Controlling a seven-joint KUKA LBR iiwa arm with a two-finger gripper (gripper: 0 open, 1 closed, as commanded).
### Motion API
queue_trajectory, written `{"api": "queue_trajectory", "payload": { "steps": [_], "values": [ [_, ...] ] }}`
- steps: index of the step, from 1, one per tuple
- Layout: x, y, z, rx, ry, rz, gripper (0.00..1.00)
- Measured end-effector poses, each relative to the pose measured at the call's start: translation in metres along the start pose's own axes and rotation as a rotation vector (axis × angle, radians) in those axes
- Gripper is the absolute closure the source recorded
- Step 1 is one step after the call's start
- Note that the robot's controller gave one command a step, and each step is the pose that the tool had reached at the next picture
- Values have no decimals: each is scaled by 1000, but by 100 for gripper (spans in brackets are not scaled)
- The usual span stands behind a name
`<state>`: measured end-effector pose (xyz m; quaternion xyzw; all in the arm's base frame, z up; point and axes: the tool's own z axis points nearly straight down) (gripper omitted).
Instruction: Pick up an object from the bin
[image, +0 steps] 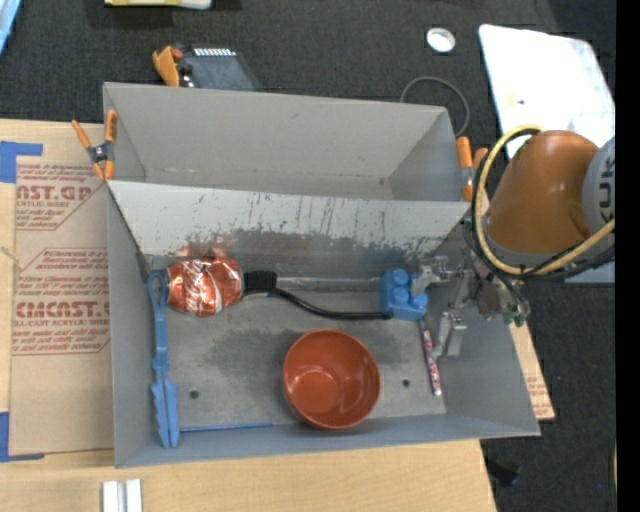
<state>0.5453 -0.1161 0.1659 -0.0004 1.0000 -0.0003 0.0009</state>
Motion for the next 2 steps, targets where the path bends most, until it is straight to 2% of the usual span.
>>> {"api": "queue_trajectory", "payload": {
  "steps": [1,2],
  "values": [
    [26,49,-18,-1,1,33,0],
    [46,55,2,-1,-2,36,0]
  ]
}}
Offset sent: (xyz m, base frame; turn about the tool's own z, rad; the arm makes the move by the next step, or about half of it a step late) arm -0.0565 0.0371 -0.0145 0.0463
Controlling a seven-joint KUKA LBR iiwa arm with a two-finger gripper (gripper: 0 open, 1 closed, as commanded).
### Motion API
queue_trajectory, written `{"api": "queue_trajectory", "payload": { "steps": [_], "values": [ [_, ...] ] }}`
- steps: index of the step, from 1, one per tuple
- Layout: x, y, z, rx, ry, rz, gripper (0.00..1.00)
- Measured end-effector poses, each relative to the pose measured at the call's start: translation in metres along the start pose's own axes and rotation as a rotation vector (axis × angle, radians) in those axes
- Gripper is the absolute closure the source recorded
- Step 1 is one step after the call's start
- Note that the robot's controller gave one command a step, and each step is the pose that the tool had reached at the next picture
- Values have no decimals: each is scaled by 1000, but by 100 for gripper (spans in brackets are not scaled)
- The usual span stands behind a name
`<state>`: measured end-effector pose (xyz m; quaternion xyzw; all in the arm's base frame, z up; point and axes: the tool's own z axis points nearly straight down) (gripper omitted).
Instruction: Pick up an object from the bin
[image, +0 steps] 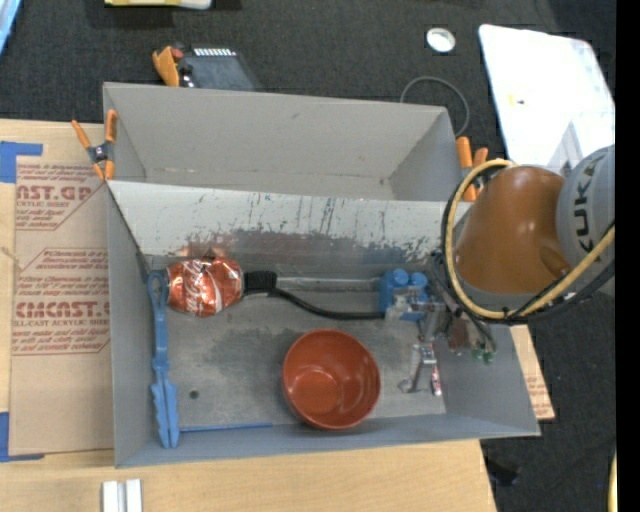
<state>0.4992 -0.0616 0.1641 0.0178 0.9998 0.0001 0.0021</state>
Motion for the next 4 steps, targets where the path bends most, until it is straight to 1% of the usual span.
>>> {"api": "queue_trajectory", "payload": {
  "steps": [1,2,3,4],
  "values": [
    [-9,37,11,1,-3,37,0],
    [-14,32,60,-1,-8,-44,0],
    [-8,32,89,2,-12,-13,0],
    [-35,88,91,3,-9,-215,100]
  ]
}}
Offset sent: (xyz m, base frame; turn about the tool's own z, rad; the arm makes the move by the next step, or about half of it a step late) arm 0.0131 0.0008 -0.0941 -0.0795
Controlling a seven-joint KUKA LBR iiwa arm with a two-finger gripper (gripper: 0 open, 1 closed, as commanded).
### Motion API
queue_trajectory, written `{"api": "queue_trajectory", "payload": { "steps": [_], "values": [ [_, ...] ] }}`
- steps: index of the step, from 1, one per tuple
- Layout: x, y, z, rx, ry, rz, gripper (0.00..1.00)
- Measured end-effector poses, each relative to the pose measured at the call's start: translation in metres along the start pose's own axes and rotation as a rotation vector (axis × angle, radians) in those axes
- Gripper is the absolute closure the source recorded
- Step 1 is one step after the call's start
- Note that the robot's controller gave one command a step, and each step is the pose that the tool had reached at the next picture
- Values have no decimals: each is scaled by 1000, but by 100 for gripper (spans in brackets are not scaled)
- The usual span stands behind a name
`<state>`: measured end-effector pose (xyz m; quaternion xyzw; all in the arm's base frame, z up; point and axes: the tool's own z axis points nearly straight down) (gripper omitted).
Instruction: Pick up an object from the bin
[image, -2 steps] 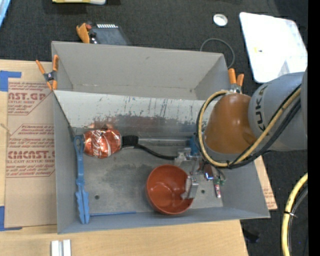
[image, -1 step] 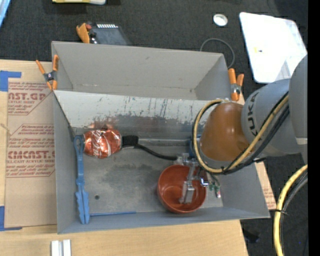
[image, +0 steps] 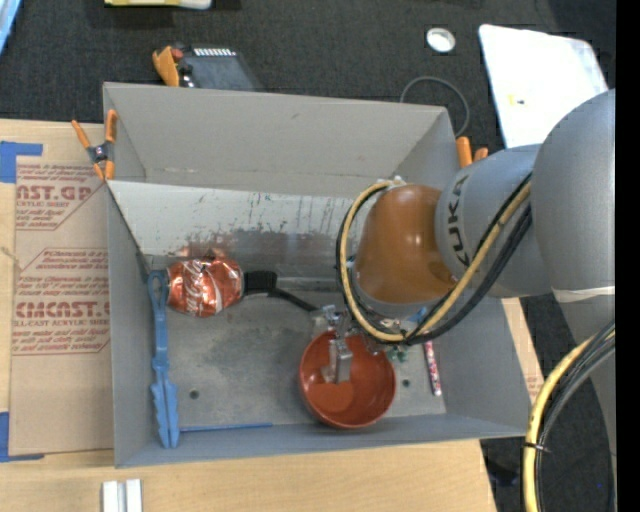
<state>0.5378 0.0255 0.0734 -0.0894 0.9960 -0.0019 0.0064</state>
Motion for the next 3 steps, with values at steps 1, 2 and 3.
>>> {"api": "queue_trajectory", "payload": {
  "steps": [1,2,3],
  "values": [
    [0,0,0,0,0,0,100],
    [6,20,-59,-1,4,-21,100],
    [3,-6,-119,-2,1,-29,100]
  ]
}}
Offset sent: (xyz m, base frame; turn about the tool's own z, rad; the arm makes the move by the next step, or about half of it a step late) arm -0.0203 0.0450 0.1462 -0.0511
